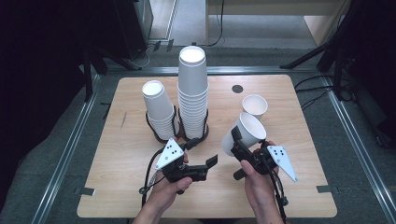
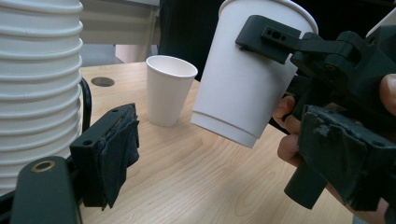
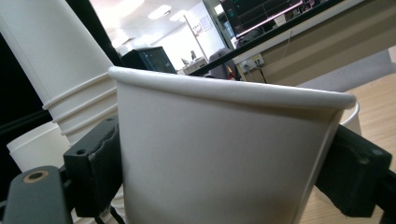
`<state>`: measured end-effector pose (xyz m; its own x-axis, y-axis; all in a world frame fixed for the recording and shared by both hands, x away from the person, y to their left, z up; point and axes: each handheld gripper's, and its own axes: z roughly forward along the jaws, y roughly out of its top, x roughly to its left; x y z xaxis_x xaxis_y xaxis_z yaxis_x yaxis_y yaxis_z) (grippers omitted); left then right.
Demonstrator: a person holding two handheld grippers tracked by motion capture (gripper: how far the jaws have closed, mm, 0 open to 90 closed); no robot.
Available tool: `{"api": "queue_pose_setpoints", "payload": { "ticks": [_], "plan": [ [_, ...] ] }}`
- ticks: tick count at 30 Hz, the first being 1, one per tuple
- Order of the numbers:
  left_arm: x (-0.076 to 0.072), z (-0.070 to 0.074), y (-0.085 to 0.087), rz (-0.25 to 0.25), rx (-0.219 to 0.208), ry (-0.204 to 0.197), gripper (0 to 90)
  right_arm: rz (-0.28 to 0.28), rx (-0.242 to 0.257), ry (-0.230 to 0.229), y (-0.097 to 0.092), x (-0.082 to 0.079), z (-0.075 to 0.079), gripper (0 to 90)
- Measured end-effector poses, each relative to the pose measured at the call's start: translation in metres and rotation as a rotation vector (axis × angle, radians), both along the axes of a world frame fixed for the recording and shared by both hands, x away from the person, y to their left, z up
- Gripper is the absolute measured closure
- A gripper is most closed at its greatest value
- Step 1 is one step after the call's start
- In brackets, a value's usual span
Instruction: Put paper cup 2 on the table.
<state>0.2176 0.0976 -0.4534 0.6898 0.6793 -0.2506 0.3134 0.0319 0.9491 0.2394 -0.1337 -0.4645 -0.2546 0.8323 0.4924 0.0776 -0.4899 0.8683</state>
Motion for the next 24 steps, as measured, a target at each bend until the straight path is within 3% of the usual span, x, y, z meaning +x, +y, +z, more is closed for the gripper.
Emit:
{"api": "queue_pose_setpoints", "payload": {
  "ticks": [9, 16, 24],
  "plan": [
    [0.001, -0.001, 0.000, 0.004, 0.006, 0.002, 12.9, -0.050, -0.141, -0.036, -0.003, 0.003, -0.002, 12.9],
    [0.001, -0.002, 0.001, 0.006, 0.005, 0.005, 12.9, -0.076, -0.223, -0.061, -0.008, 0.006, -0.003, 12.9],
    [0.003, -0.005, 0.001, 0.017, 0.024, 0.006, 13.0, -0.101, -0.266, -0.069, -0.017, 0.011, -0.004, 12.9]
  ]
}}
